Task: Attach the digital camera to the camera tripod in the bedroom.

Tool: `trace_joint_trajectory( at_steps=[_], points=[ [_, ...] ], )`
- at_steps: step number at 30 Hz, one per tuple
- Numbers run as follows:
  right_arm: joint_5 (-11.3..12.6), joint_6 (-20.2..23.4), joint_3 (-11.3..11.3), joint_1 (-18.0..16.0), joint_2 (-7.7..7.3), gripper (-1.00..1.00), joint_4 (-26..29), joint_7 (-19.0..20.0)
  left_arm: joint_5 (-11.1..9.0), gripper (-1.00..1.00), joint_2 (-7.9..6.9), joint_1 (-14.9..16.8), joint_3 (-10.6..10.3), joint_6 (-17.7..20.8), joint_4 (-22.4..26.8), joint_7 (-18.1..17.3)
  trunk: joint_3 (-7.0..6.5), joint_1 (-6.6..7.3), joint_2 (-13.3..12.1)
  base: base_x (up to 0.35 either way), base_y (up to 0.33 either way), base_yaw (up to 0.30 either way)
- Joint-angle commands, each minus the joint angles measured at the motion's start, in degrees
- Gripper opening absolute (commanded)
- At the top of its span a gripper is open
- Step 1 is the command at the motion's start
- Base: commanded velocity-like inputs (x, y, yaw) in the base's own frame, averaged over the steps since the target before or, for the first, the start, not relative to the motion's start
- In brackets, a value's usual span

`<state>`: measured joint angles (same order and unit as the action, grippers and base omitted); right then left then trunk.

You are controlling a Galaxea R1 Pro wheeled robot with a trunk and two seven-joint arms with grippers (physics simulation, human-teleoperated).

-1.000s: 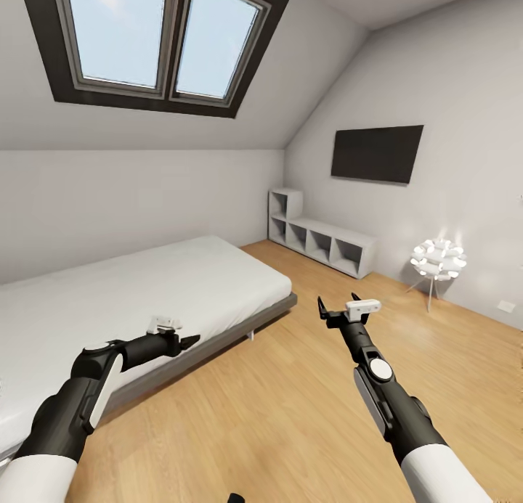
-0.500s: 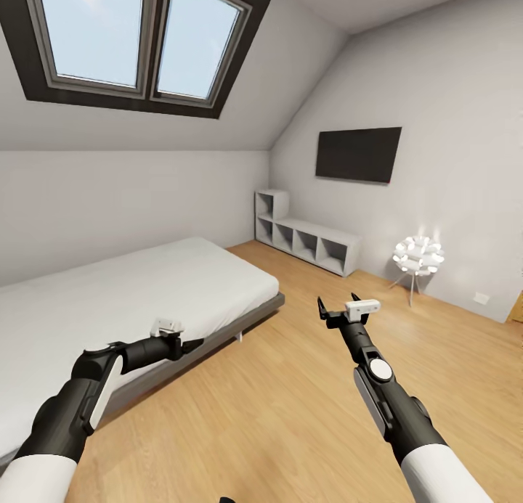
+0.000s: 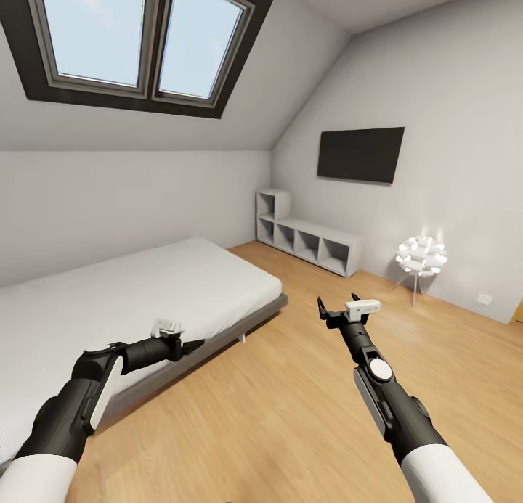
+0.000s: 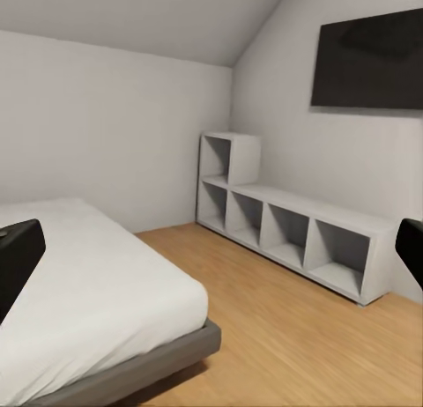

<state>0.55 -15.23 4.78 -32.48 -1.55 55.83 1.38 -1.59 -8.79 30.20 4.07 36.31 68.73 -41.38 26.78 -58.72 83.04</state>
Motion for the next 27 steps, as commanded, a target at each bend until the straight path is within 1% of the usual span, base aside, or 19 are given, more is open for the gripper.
trace_joint_trajectory(
  at_steps=[1, 6, 14, 27],
  points=[
    [0.07, -0.15, 0.05, -0.04, -0.03, 1.0, -0.02, 0.11, -0.16, 1.0, 0.0, 0.04, 0.07, 0.43, 0.01, -0.17, 0.06, -0.01, 0.03, 0.122, 0.206, -0.001],
    [0.07, -0.15, 0.05, -0.04, -0.03, 1.0, -0.02, 0.11, -0.11, 1.0, 0.0, 0.04, 0.06, 0.42, 0.01, -0.18, 0.06, -0.01, 0.03, 0.071, 0.13, -0.011],
    [0.07, -0.22, 0.05, -0.04, -0.03, 1.0, -0.02, 0.11, -0.09, 1.0, -0.37, 0.04, 0.06, 0.37, 0.01, -0.38, 0.06, -0.01, 0.03, 0.019, 0.035, -0.081],
    [0.07, -0.22, 0.05, -0.04, -0.03, 1.0, -0.02, 0.11, -0.09, 1.0, -0.58, 0.04, -0.14, 0.34, 0.05, -0.77, 0.06, -0.01, 0.03, 0.003, 0.005, -0.172]
  ],
)
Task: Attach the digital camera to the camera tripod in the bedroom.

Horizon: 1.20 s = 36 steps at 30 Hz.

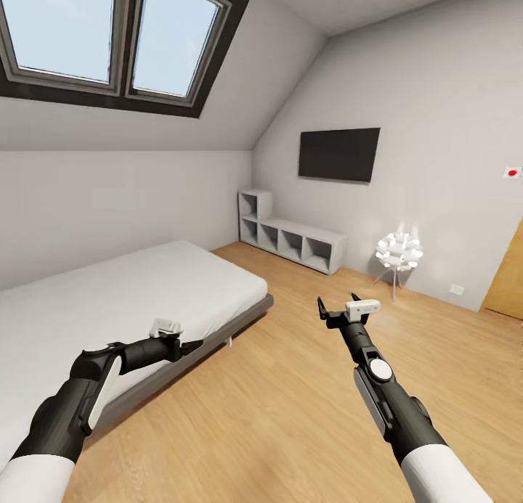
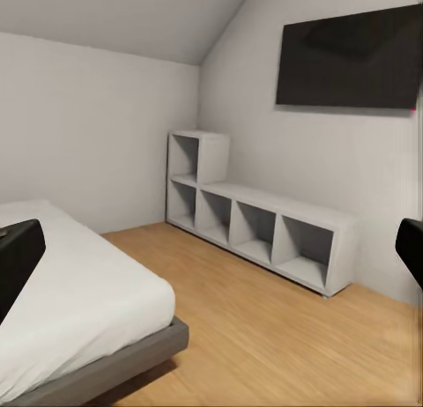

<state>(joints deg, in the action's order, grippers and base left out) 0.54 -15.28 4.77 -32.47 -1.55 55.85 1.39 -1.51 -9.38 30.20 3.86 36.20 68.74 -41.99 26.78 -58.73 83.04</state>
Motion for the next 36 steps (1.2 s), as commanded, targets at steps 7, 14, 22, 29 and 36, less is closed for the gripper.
trace_joint_trajectory(
  at_steps=[7, 14, 22, 29, 36],
  points=[
    [0.07, -0.16, 0.06, -0.05, -0.03, 1.0, -0.04, 0.1, -0.16, 1.0, 0.02, 0.03, -0.41, 0.44, 0.07, -0.19, 0.06, 0.0, 0.03, 0.0, 0.011, -0.05],
    [0.05, -0.15, 0.06, -0.05, -0.03, 1.0, -0.07, 0.1, -0.16, 1.0, 0.05, 0.03, -1.58, 0.44, 0.08, -0.12, 0.06, 0.0, 0.03, 0.0, 0.122, -0.011],
    [0.05, -0.18, 0.06, -0.05, -0.03, 1.0, -0.1, 0.1, -0.16, 1.0, 0.06, 0.03, -1.99, 0.52, 0.09, -0.11, 0.06, 0.0, 0.03, 0.0, 0.037, -0.002],
    [0.06, -0.19, 0.06, -0.05, -0.03, 1.0, -0.16, 0.1, -0.16, 1.0, 0.15, 0.03, -2.03, 0.58, 0.36, 0.05, 0.06, 0.0, 0.03, 0.0, 0.007, 0.0],
    [0.05, -0.19, 0.06, -0.05, -0.03, 1.0, -0.2, 0.1, -0.23, 1.0, 0.06, 0.03, -1.84, 1.03, 0.66, 0.1, 0.06, 0.0, 0.03, 0.0, 0.001, 0.0]
  ],
)
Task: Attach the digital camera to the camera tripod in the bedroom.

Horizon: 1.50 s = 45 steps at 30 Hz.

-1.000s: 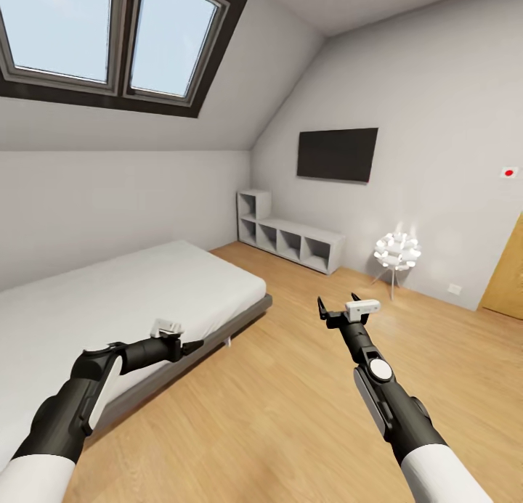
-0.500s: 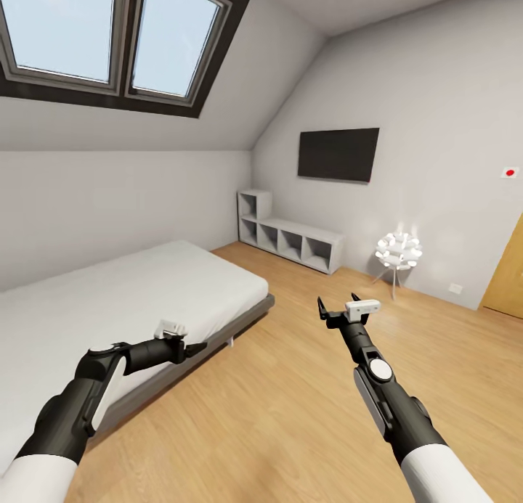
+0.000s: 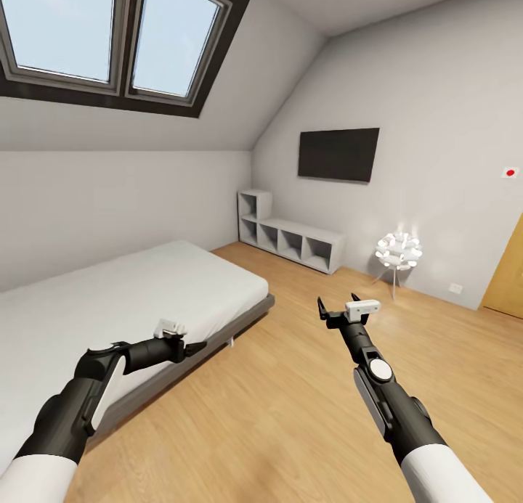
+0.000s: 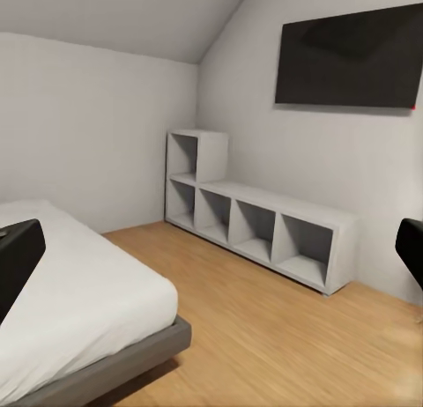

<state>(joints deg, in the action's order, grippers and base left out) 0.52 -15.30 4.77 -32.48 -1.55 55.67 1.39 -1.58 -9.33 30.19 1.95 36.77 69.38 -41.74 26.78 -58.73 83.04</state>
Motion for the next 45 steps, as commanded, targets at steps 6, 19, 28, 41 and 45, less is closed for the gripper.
trace_joint_trajectory(
  at_steps=[6, 19, 28, 41, 45],
  points=[
    [0.04, -0.17, 0.06, -0.03, -0.03, 1.0, -0.05, 0.1, -0.18, 1.0, -0.01, 0.04, 0.09, 0.61, 0.03, -0.11, 0.06, 0.0, 0.03, 0.0, 0.0, 0.0],
    [-0.06, -0.36, 0.06, -0.04, -0.03, 1.0, -1.07, 0.17, -0.1, 1.0, 0.65, 0.04, -1.5, 0.67, -0.15, 0.11, 2.04, -2.41, 4.45, 0.0, 0.0, 0.0],
    [-0.08, -0.48, 0.06, -0.04, -0.03, 1.0, -1.38, 0.16, -0.04, 1.0, 1.29, 0.04, -2.01, 0.64, -0.27, 1.63, 3.65, -4.39, 8.06, 0.0, 0.0, 0.0],
    [0.36, -0.51, -0.1, -0.04, -0.03, 1.0, -1.44, 0.08, -0.01, 1.0, 1.52, 0.04, -3.75, -0.14, -3.06, 4.32, 5.99, -7.25, 13.27, 0.0, 0.0, 0.0],
    [0.46, -0.51, -0.09, -0.04, -0.03, 1.0, -1.5, 0.15, -0.01, 1.0, 1.29, 0.04, -3.93, -0.54, -5.17, 4.33, 6.71, -8.12, 14.87, 0.0, 0.0, 0.0]
  ],
)
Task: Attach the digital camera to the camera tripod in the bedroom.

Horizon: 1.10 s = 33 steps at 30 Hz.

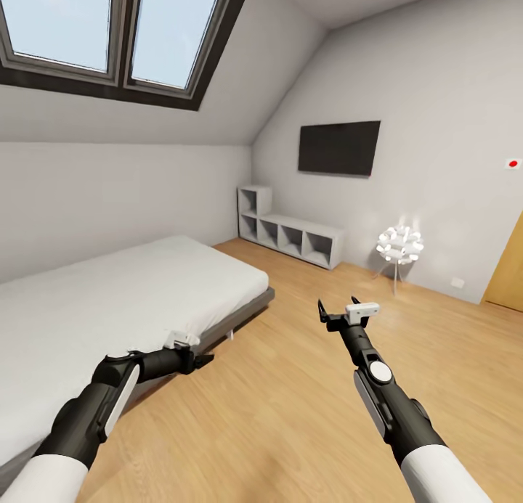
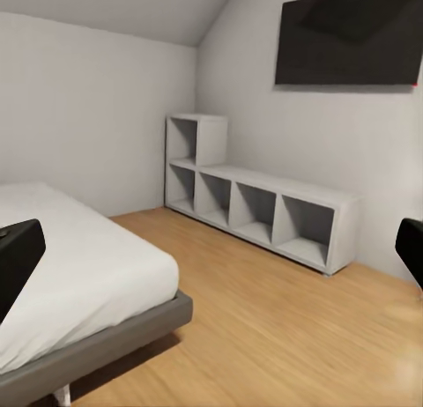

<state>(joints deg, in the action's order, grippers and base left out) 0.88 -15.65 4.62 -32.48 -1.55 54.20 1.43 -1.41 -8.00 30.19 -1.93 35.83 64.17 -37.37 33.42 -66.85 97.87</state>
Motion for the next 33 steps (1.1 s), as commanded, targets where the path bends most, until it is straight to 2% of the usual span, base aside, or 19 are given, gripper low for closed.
trace_joint_trajectory(
  at_steps=[1, 11, 14, 18, 21, 24, 29, 33],
  points=[
    [0.12, -0.17, 0.06, -0.04, -0.03, 1.0, -0.08, 0.12, -0.18, 1.0, -0.12, 0.04, -0.05, 0.33, -0.38, -0.08, 0.24, -0.22, 0.45, 0.0, 0.0, 0.0],
    [0.15, -0.17, 0.11, -0.04, -0.03, 1.0, -0.36, 0.08, -0.18, 1.0, -0.83, 0.04, -0.95, -0.6, -1.72, -2.47, 2.04, -2.42, 4.46, 0.0, 0.0, 0.0],
    [0.12, -0.17, 0.12, -0.04, -0.03, 1.0, -0.38, 0.08, -0.13, 1.0, -1.03, 0.04, -2.67, -1.7, -1.88, -5.01, 2.58, -3.08, 5.66, 0.0, 0.0, 0.0],
    [0.1, -0.17, 0.12, -0.04, -0.03, 1.0, -0.4, 0.08, -0.11, 1.0, -1.5, 0.04, -6.12, -3.7, -2.1, -8.39, 3.3, -3.95, 7.27, 0.0, 0.0, 0.0],
    [0.11, -0.17, 0.13, -0.04, -0.03, 1.0, -0.4, 0.08, -0.1, 1.0, -2.39, 0.04, -7.94, -5.1, -2.09, -9.78, 3.83, -4.61, 8.47, 0.0, 0.0, 0.0],
    [0.11, -0.17, 0.13, -0.04, -0.03, 1.0, -0.4, 0.07, -0.09, 1.0, -3.6, 0.04, -8.92, -6.03, -2.02, -10.54, 4.37, -5.27, 9.67, 0.0, 0.0, 0.0],
    [0.14, -0.17, 0.13, -0.04, -0.03, 1.0, -0.41, 0.07, -0.11, 1.0, -5.37, 0.04, -9.41, -6.72, -1.99, -11.69, 5.27, -6.37, 11.68, 0.0, 0.0, 0.0],
    [0.15, -0.22, 0.13, -0.04, -0.03, 1.0, -0.41, 0.08, -0.15, 1.0, -6.08, 0.04, -9.36, -7.0, -1.95, -12.31, 5.99, -7.25, 13.28, 0.0, 0.0, 0.0]
  ],
)
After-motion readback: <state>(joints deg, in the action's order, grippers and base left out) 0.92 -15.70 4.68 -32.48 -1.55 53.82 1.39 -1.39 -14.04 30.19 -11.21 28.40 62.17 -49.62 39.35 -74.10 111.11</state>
